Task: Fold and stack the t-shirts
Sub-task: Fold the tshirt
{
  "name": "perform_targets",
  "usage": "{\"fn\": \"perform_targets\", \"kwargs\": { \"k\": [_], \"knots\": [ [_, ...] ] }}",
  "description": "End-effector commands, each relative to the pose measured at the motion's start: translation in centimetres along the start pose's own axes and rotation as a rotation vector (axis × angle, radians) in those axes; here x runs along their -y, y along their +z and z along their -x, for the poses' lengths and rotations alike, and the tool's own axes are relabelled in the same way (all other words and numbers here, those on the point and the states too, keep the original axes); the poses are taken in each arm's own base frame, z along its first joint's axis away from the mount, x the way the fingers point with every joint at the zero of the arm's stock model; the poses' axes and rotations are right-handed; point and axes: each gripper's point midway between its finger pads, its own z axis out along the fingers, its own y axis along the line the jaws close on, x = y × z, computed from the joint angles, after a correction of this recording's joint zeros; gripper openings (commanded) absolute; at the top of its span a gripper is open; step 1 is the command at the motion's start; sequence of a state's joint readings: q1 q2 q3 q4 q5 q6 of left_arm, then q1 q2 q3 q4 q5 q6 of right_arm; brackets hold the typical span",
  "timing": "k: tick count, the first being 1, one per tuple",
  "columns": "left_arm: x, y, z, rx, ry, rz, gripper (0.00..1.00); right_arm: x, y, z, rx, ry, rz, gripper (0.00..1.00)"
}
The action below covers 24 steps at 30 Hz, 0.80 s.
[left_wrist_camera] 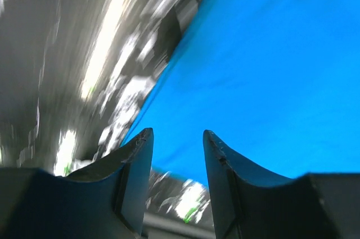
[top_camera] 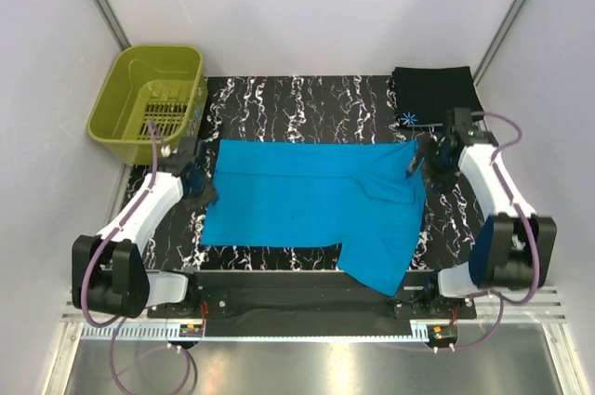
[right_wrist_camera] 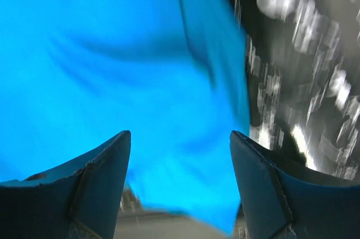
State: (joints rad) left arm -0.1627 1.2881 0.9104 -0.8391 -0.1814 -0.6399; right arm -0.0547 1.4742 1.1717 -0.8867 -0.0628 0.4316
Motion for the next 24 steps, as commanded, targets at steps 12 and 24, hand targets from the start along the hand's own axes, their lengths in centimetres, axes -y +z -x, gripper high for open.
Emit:
{"fn": "perform_targets", "kwargs": {
  "k": [12,24],
  "knots": [
    [-5.9,2.1,-8.0,-0.181,-0.401,0.138,0.49,2.0,-3.1,-16.9,-0.261,0.128,0.025,0.69],
    [-5.7,3.3,-9.4,-0.231,-0.387,0.119,0.42,0.3,-1.6,-13.5,-0.16,0.048,0.073,0.67]
  ]
}}
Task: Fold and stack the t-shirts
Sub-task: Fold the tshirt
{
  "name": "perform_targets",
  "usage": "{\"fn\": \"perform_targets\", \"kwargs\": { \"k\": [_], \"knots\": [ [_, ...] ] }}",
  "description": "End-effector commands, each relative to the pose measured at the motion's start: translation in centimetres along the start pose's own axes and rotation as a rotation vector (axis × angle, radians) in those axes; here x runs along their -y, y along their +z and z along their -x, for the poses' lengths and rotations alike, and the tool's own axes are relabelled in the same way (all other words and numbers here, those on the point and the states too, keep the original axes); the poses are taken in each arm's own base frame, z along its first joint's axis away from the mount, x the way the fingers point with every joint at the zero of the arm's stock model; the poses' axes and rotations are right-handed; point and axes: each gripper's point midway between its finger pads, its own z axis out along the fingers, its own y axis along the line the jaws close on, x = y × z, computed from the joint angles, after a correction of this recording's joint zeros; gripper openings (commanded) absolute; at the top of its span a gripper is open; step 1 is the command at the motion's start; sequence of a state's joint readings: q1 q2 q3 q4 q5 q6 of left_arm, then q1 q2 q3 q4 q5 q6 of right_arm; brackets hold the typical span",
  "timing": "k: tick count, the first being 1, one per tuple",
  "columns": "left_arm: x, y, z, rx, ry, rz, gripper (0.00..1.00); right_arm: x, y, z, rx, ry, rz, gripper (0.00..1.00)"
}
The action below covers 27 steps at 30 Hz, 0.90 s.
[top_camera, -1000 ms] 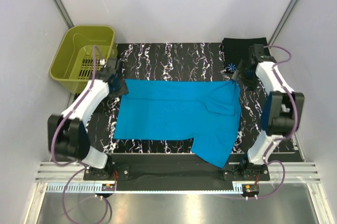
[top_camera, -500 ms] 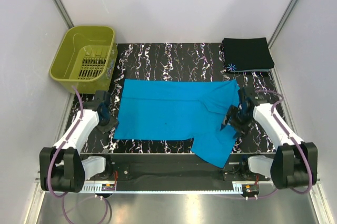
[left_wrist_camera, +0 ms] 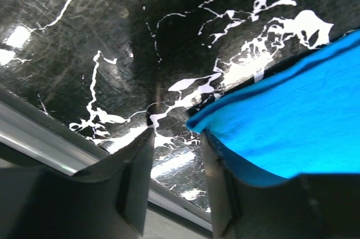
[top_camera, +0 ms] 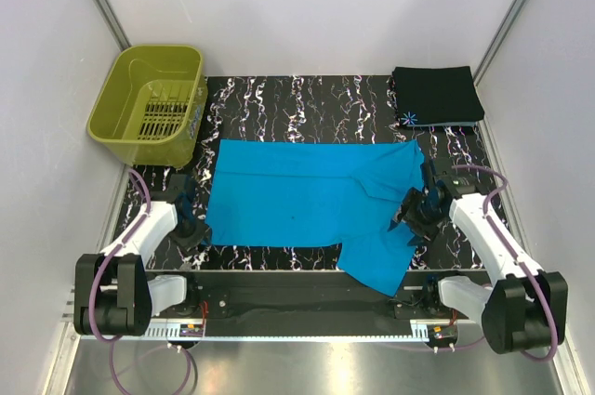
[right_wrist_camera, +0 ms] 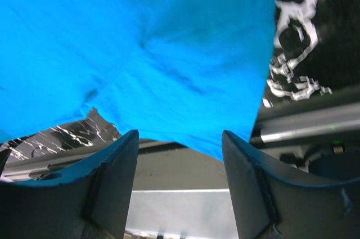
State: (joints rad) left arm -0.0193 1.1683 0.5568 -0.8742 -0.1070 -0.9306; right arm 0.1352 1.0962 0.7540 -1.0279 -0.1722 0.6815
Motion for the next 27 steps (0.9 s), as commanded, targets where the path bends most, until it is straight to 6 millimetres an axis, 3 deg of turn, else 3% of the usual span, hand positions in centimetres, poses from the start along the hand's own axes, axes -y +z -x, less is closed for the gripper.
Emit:
{"fn": "perform_targets", "kwargs": {
  "k": [1,3,6,8,11,12,13,14,15,16,17,18,19,20,21,22,23,24,26,27],
  "knots": [
    [1.9,-1.2,0.6,0.0,0.013,-0.081,0.39,-3.1,-0.8,3.6,0.121,-0.072,0.085,0.66],
    [1.3,-2.4,0.6,0.012,0.011,-0.069,0.39,-4.1,-1.0,4.8,0.138,-0.086,0.099,0.66],
    [2.1,-5.0,2.4,0.132,0.032,-0.146,0.39,-5.8,-1.0,7.5,0.18,-0.113,0.087,0.63],
    [3.7,-6.4,3.7,0.181,0.064,-0.18,0.39,-6.9,-0.9,9.9,0.227,-0.13,0.072,0.52],
    [8.2,-8.5,5.6,0.246,0.15,-0.287,0.37,-8.9,-0.3,13.0,0.254,-0.161,0.06,0.43],
    [9.9,-8.4,6.0,0.268,0.205,-0.286,0.36,-9.4,-0.1,13.7,0.257,-0.172,0.059,0.33],
    [12.1,-9.9,6.9,0.303,0.229,-0.327,0.36,-10.4,0.4,15.1,0.26,-0.184,0.054,0.29],
    [13.6,-10.2,7.3,0.316,0.261,-0.341,0.36,-10.9,0.5,15.8,0.265,-0.19,0.052,0.26],
    [15.3,-9.1,7.5,0.314,0.309,-0.31,0.36,-11.6,0.7,16.5,0.271,-0.194,0.057,0.22],
    [17.7,-10.7,8.5,0.349,0.32,-0.347,0.35,-12.7,1.1,17.7,0.276,-0.198,0.07,0.18],
    [19.1,-10.7,9.0,0.36,0.341,-0.35,0.35,-13.5,1.3,18.4,0.28,-0.2,0.081,0.16],
    [20.5,-8.9,9.5,0.356,0.381,-0.3,0.34,-14.0,1.5,19.0,0.284,-0.198,0.09,0.14],
    [22.5,-10.1,10.6,0.389,0.382,-0.321,0.34,-15.1,2.2,20.2,0.292,-0.198,0.097,0.09],
    [23.5,-9.6,11.2,0.39,0.388,-0.312,0.34,-15.6,2.5,20.8,0.295,-0.199,0.102,0.07],
    [24.3,-7.4,11.4,0.368,0.405,-0.264,0.34,-16.0,2.9,21.3,0.293,-0.198,0.1,0.05],
    [25.9,-8.1,12.4,0.391,0.402,-0.282,0.34,-16.5,4.0,22.1,0.284,-0.201,0.096,0.01],
    [26.5,-7.6,12.9,0.399,0.409,-0.269,0.34,-16.9,4.5,22.5,0.28,-0.2,0.096,0.0],
    [27.2,-5.7,13.3,0.393,0.417,-0.235,0.34,-17.0,5.0,22.7,0.273,-0.2,0.093,0.0],
    [28.6,-4.9,14.0,0.39,0.417,-0.236,0.34,-17.4,6.4,23.2,0.255,-0.186,0.087,0.0],
    [28.8,-3.1,13.9,0.358,0.418,-0.217,0.34,-17.5,6.8,23.2,0.249,-0.183,0.087,0.0]
  ]
}}
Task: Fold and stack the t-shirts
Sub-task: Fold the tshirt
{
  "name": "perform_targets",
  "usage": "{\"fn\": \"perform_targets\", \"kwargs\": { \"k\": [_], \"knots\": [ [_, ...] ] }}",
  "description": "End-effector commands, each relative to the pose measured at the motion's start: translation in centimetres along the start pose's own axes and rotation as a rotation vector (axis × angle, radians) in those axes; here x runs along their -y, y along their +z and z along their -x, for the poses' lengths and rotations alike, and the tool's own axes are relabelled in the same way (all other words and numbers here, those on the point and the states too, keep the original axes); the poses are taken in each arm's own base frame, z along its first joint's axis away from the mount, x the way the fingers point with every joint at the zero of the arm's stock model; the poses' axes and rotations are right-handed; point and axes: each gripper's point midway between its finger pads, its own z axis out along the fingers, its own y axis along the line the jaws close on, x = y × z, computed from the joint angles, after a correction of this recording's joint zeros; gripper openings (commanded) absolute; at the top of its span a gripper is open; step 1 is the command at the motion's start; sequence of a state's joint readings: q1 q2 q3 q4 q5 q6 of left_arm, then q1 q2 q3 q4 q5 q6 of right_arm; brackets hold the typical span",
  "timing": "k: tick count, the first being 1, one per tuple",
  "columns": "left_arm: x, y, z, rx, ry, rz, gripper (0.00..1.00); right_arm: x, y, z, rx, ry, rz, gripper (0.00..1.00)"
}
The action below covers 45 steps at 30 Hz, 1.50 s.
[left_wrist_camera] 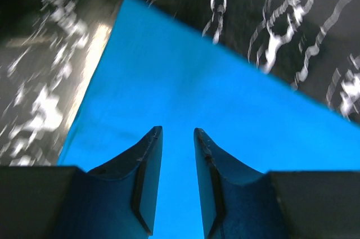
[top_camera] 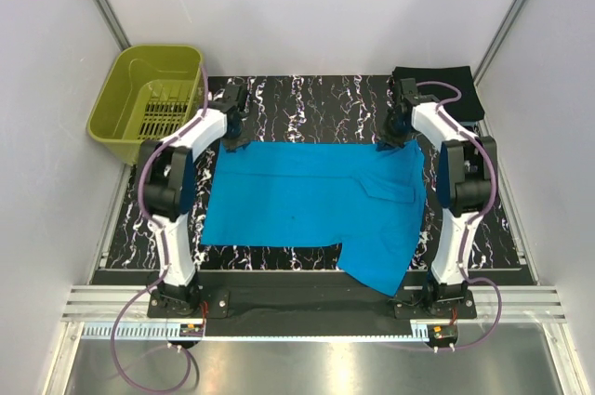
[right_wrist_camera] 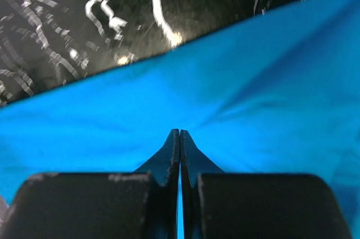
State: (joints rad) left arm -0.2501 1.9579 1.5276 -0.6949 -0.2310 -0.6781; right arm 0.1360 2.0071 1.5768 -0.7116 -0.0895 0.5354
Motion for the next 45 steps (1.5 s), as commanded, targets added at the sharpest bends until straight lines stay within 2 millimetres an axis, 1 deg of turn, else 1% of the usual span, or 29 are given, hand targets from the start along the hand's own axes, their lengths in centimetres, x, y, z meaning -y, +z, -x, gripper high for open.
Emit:
{"fn": "perform_targets", "kwargs": {
  "k": [1,6,9,11,12,13,20,23,24,25,26,27,28,29,30,31,32,33,34,35,36,37,38,39,40,41,42,44,45],
  "knots": [
    [0.3,2.2,2.1,0.031,0.009,0.026,0.34,-0.9,1.5,1.2,0.016,-0.008,-0.001,0.0],
    [-1.9,5.5,1.7,-0.036,-0.088,0.073,0.34,-1.9,4.0,1.6,0.01,-0.028,0.008,0.0],
    [-3.1,6.7,2.0,-0.057,-0.125,0.089,0.35,-2.8,5.1,1.7,0.008,-0.041,0.017,0.0],
    [-3.1,7.1,2.6,-0.055,-0.133,0.085,0.35,-3.5,6.3,1.8,0.001,-0.032,0.026,0.0],
    [-3.2,7.3,3.2,-0.047,-0.13,0.09,0.35,-3.4,7.4,1.6,-0.016,-0.027,0.02,0.0],
    [-3.1,7.5,3.4,-0.043,-0.128,0.09,0.36,-4.3,7.4,2.4,0.004,-0.023,0.036,0.0],
    [-2.6,8.4,6.2,-0.012,-0.128,0.078,0.36,-7.3,10.1,5.4,0.04,-0.065,0.095,0.0],
    [-1.6,7.1,7.8,0.016,-0.096,0.058,0.36,-8.1,9.1,6.9,0.055,-0.095,0.087,0.01],
    [-1.5,5.5,8.7,0.046,-0.092,0.053,0.36,-7.8,7.6,7.5,0.062,-0.113,0.038,0.04],
    [-1.2,4.5,9.0,0.061,-0.08,0.042,0.38,-7.5,6.6,7.8,0.066,-0.121,0.011,0.16],
    [-0.6,2.0,9.8,0.098,-0.077,0.014,0.39,-7.1,5.5,8.0,0.07,-0.132,-0.014,0.22],
    [-0.7,1.1,9.2,0.098,-0.069,0.01,0.4,-7.1,3.1,8.1,0.071,-0.161,-0.023,0.24],
    [-0.6,0.0,9.0,0.107,-0.062,0.002,0.41,-6.7,2.0,8.3,0.085,-0.179,-0.044,0.27],
    [0.0,-2.8,9.2,0.144,-0.055,-0.026,0.44,-6.5,0.6,8.3,0.093,-0.191,-0.049,0.37],
    [-0.6,-3.2,7.7,0.123,-0.048,-0.018,0.45,-6.1,-1.9,8.2,0.111,-0.209,-0.06,0.42],
    [-0.7,-4.2,7.1,0.125,-0.047,-0.024,0.47,-5.8,-3.2,7.9,0.118,-0.219,-0.063,0.48],
    [-0.5,-6.8,7.0,0.159,-0.052,-0.056,0.48,-5.4,-4.3,7.6,0.12,-0.224,-0.071,0.53],
    [-1.5,-6.7,5.0,0.129,-0.039,-0.038,0.49,-4.6,-6.4,6.5,0.113,-0.213,-0.078,0.61],
    [-2.0,-7.3,4.1,0.121,-0.036,-0.042,0.49,-3.9,-7.2,5.8,0.1,-0.196,-0.074,0.63],
    [-2.3,-9.4,3.7,0.141,-0.055,-0.072,0.49,-3.4,-8.0,4.7,0.077,-0.183,-0.064,0.65],
    [-3.6,-9.0,1.1,0.089,-0.054,-0.06,0.49,-2.5,-9.2,2.4,0.035,-0.151,-0.034,0.66],
    [-4.2,-9.4,0.1,0.077,-0.062,-0.065,0.49,-1.5,-9.6,1.4,0.017,-0.124,-0.029,0.66],
    [-4.8,-11.0,-0.4,0.095,-0.084,-0.091,0.49,-0.8,-10.0,0.3,0.006,-0.107,-0.018,0.66],
    [-6.1,-10.4,-2.8,0.051,-0.083,-0.07,0.48,0.4,-10.7,-2.0,-0.012,-0.084,-0.002,0.66],
    [-6.8,-10.7,-3.7,0.042,-0.09,-0.071,0.48,1.4,-10.9,-3.0,-0.019,-0.066,-0.001,0.66],
    [-7.4,-11.9,-4.4,0.057,-0.11,-0.09,0.48,2.2,-11.2,-4.1,-0.024,-0.055,0.0,0.66],
    [-8.8,-11.1,-6.7,0.013,-0.114,-0.064,0.48,3.6,-11.4,-6.3,-0.042,-0.037,-0.005,0.65],
    [-10.3,-11.5,-8.3,0.003,-0.172,-0.069,0.48,5.5,-11.6,-8.1,-0.053,-0.002,-0.024,0.6],
    [-11.6,-10.6,-10.7,-0.054,-0.188,-0.047,0.48,6.8,-11.5,-10.0,-0.073,0.026,-0.034,0.58]
  ]
}}
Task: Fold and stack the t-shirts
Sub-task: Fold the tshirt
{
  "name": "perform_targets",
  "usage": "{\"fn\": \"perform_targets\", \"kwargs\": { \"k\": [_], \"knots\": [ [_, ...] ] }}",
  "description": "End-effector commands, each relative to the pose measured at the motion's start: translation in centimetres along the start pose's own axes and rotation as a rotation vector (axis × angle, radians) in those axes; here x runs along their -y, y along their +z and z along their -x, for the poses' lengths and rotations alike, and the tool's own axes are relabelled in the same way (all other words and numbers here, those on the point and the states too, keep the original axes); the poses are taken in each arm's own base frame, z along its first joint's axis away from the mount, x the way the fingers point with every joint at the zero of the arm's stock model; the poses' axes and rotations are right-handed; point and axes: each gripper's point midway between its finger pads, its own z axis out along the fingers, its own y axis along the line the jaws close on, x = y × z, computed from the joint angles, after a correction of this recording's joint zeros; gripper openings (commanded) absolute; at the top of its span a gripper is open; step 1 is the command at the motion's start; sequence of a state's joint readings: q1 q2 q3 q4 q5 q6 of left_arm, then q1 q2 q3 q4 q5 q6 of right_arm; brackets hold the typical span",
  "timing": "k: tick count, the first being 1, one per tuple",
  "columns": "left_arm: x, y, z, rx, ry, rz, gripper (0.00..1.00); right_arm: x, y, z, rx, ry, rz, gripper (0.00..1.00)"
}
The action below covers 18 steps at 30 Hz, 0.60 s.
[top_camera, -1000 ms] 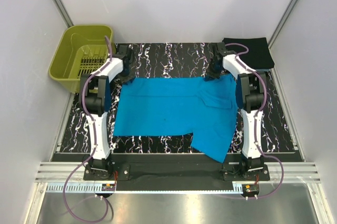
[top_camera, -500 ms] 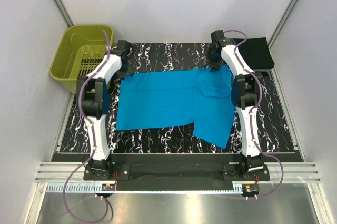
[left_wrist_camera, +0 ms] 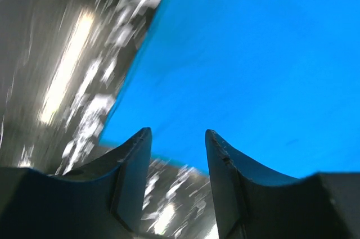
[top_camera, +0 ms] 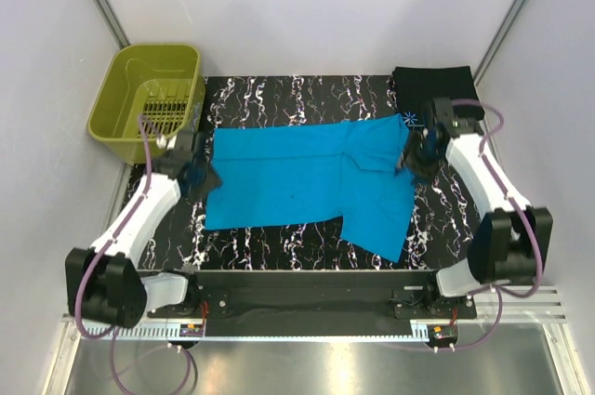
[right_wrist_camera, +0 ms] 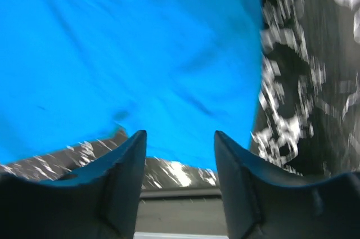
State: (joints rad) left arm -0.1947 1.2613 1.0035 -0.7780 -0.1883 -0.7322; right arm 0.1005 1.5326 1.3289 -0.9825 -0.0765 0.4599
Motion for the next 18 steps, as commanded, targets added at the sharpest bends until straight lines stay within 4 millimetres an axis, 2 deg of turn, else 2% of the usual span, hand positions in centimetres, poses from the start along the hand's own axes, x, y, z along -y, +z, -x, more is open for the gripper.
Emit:
{"fn": "perform_targets", "kwargs": {
  "k": [1,2,3,6,11,15,18],
  "knots": [
    [-3.4,0.7,-4.8,-0.118,-0.1,0.044,0.48,2.1,1.1,-4.3,-0.066,0.077,0.007,0.56],
    [-4.5,0.6,-5.3,-0.122,-0.168,0.061,0.47,2.8,1.3,-5.0,-0.075,0.1,0.004,0.54],
    [-6.0,1.3,-7.3,-0.166,-0.194,0.092,0.47,3.5,1.4,-6.6,-0.094,0.116,0.005,0.53],
    [-8.0,2.1,-8.7,-0.181,-0.252,0.136,0.45,4.6,1.7,-8.7,-0.108,0.133,0.006,0.51],
    [-8.4,3.4,-8.3,-0.177,-0.261,0.163,0.49,5.0,1.9,-10.2,-0.132,0.139,0.017,0.51],
    [-8.3,4.1,-7.7,-0.167,-0.262,0.174,0.5,4.5,2.0,-10.1,-0.135,0.144,0.039,0.52],
    [-8.7,4.6,-8.2,-0.178,-0.277,0.2,0.49,4.2,2.0,-10.0,-0.136,0.152,0.051,0.52]
  ]
}}
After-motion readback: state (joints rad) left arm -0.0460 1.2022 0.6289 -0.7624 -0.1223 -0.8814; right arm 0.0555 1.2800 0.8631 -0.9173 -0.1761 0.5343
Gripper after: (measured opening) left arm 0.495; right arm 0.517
